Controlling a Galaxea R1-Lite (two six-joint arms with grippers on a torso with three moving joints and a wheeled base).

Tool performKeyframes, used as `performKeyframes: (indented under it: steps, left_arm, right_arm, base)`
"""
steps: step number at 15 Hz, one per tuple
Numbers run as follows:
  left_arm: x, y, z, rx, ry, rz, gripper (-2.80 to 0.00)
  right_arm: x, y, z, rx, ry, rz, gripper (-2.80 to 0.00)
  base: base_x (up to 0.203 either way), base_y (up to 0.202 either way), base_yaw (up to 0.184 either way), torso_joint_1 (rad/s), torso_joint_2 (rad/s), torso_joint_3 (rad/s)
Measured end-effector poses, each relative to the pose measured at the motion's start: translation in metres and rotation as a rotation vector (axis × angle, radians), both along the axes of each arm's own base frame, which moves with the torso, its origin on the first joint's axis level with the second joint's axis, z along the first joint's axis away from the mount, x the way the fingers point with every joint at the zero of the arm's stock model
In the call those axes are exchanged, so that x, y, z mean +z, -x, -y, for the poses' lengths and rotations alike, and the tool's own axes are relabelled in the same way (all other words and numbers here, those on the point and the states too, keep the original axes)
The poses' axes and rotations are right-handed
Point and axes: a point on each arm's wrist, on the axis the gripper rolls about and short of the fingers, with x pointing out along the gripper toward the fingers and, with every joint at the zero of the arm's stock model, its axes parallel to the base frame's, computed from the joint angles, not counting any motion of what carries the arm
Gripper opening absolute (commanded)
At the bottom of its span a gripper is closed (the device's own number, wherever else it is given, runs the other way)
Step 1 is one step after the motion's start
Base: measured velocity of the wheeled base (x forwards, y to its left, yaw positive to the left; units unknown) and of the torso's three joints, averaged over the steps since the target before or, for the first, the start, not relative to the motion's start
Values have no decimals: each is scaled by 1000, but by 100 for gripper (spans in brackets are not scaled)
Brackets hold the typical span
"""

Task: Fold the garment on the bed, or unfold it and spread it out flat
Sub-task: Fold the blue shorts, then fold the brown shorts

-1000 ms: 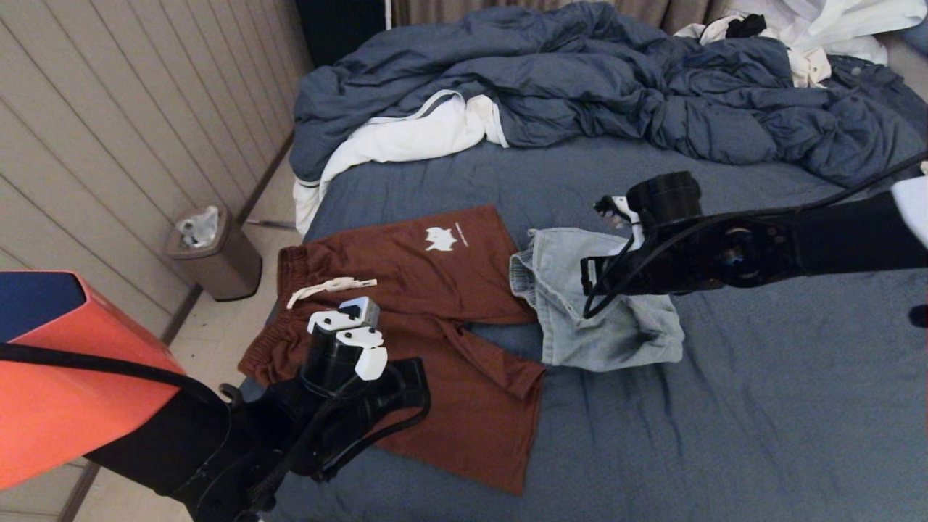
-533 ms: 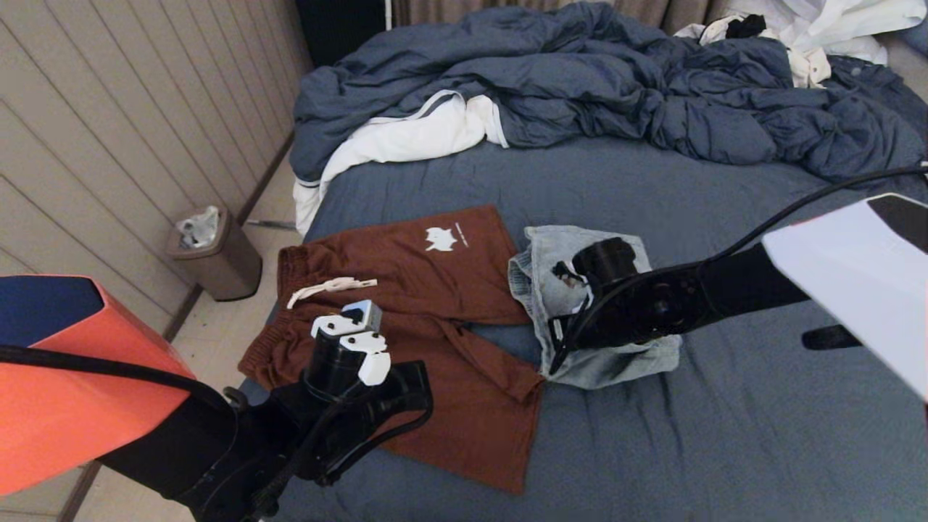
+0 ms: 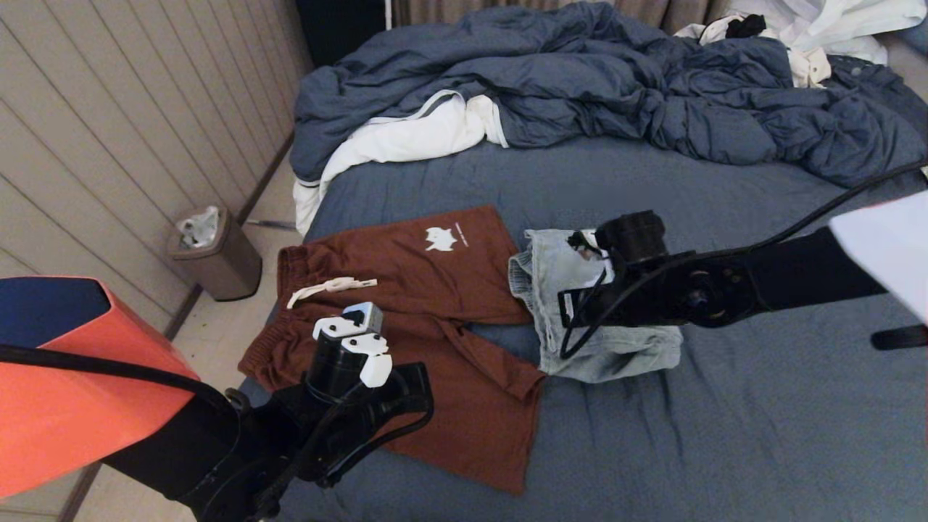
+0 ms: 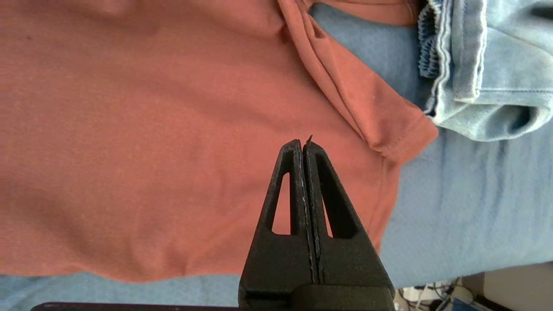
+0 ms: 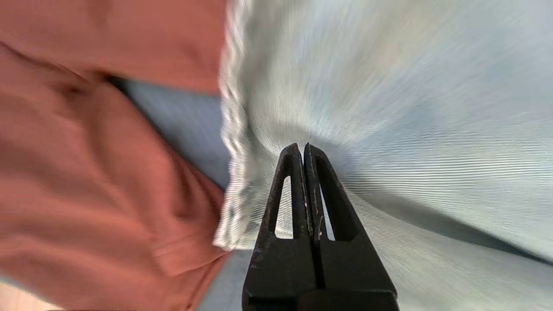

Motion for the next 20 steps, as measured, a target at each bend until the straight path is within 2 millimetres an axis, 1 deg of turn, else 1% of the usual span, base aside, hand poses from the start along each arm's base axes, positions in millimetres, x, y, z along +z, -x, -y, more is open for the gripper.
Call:
performKeyframes:
  steps: [2,4,6,8,9,11,13,14,16,17,18,20]
  left_arm:
    - [1,0,0,4,-2,5,-280]
    - [3,-1,-2,28,-7,19,-280]
    - [7,-3,-6,56,-12,34,-280]
    - [10,-12,-19,96,-23,44,-280]
    - [13,-19,-31,118,-41,50,-280]
    - [17,-32,-61,152,-93,52,-280]
    - [19,-44,-101,186,-142,42,-280]
    - [19,-48,-121,204,-156,36,-280]
    - [13,-51,-164,229,-157,4,-280]
    - [9,-50,-179,217,-141,-10,-280]
    - [3,-47,-188,195,-123,-27,-280]
    - [-5,-38,-194,182,-117,-32,-280]
  right_arm:
    - [25,15,5,1,-15,42,-280]
    - [44,31,11,-1,-26,60,-280]
    - [48,44,15,-1,-33,52,-280]
    - [43,55,14,-1,-47,21,-280]
    - [40,61,9,3,-58,-4,-280]
    - [31,74,2,10,-51,-111,-280]
    - [20,86,-5,10,-40,-214,-280]
    - [19,88,-9,20,-38,-223,-280]
    - [14,92,-19,53,-28,-239,-280]
    - [11,94,-25,69,-22,-247,-280]
    - [9,96,-31,86,-16,-253,-280]
    - [6,101,-41,116,-3,-263,-280]
  base:
    - [0,0,0,0,0,0]
    - [0,0,0,0,0,0]
    - [0,0,0,0,0,0]
    - [0,0,0,0,0,0]
    - [0,0,0,0,0,0]
    - [0,0,0,0,0,0]
    - [0,0,0,0,0,0]
    - [0,0,0,0,0,0]
    - [0,0,0,0,0,0]
    - [0,0,0,0,0,0]
    - [0,0,0,0,0,0]
    - [0,0,0,0,0,0]
